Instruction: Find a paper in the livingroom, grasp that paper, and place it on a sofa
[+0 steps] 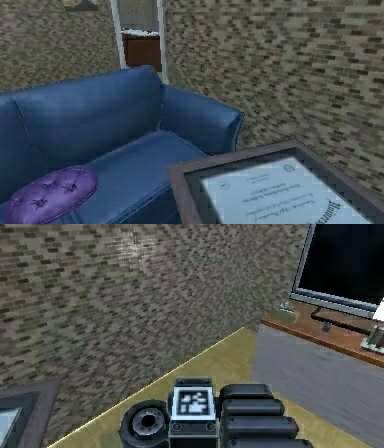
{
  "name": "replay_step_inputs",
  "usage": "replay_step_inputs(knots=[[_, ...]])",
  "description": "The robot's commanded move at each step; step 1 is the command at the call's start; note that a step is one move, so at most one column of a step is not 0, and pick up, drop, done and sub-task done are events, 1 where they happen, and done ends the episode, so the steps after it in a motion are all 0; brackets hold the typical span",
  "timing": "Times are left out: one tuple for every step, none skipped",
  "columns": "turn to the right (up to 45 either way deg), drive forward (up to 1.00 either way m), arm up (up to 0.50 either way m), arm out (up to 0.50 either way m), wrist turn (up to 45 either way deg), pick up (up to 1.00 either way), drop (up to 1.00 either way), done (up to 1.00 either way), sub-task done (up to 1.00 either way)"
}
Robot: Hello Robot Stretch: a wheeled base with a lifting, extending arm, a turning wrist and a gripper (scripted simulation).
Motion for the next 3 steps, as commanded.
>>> replay_step_inputs(knots=[[-33.0, 0.00, 0.00, 0.00, 0.0, 0.00, 0.00, 0.00, 0.00], [45.0, 0.00, 0.00, 0.00, 0.0, 0.00, 0.00, 0.00, 0.00], [33.0, 0.00, 0.00, 0.00, 0.0, 0.00, 0.00, 0.00, 0.00]])
